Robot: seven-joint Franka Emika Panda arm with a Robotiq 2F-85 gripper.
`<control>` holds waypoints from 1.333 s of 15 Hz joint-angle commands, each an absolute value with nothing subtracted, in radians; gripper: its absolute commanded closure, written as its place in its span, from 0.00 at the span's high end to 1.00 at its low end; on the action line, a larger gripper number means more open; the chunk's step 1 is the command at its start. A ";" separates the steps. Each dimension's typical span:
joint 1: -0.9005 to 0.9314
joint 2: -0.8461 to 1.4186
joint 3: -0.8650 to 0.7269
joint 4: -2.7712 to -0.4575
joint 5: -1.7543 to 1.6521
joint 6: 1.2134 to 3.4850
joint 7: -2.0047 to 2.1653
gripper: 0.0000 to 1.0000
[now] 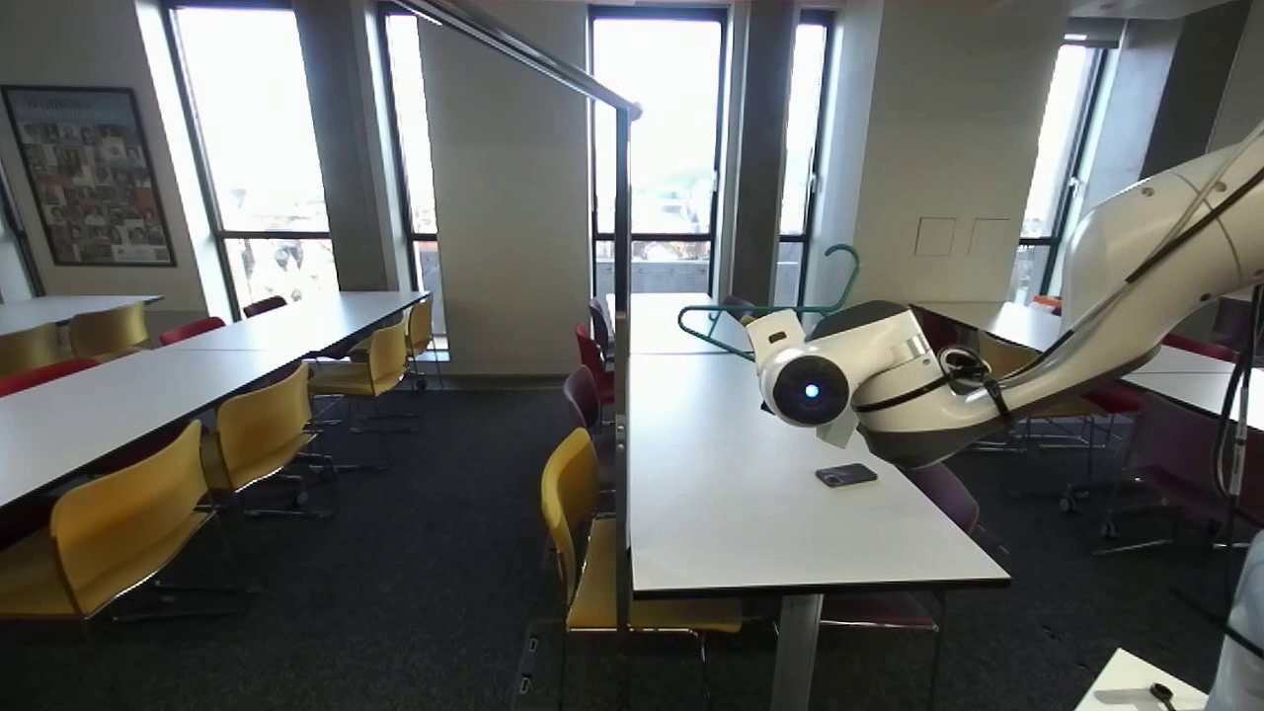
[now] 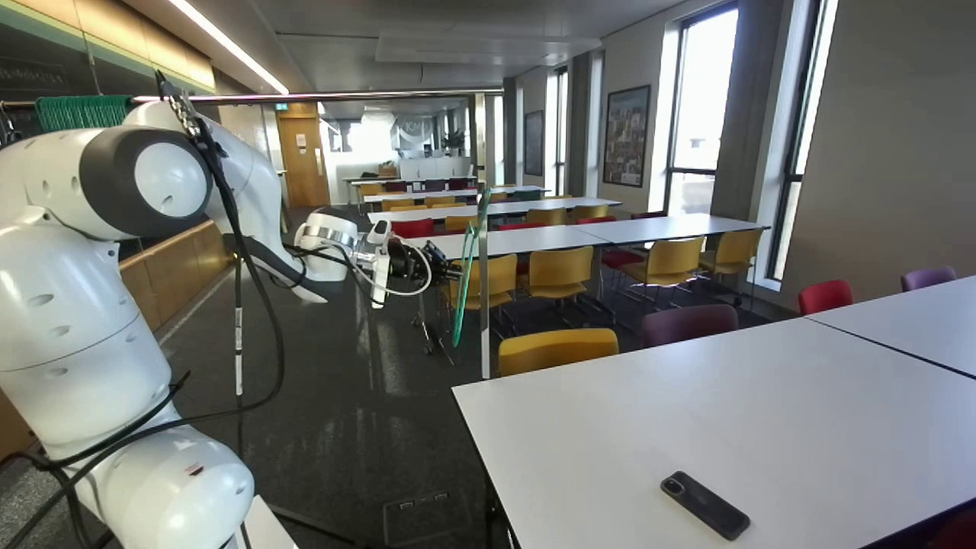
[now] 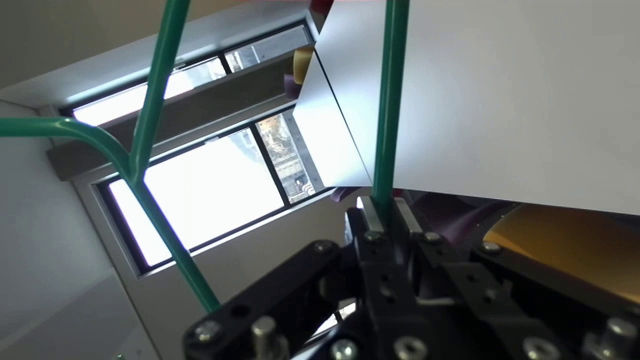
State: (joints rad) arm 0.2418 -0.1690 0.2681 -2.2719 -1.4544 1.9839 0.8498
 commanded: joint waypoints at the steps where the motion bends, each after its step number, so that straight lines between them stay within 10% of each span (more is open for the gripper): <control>1: 0.266 -0.195 0.290 -2.252 -1.472 1.901 0.836 0.03; 20: 0.378 0.096 0.397 -1.670 -1.511 1.543 0.447 0.03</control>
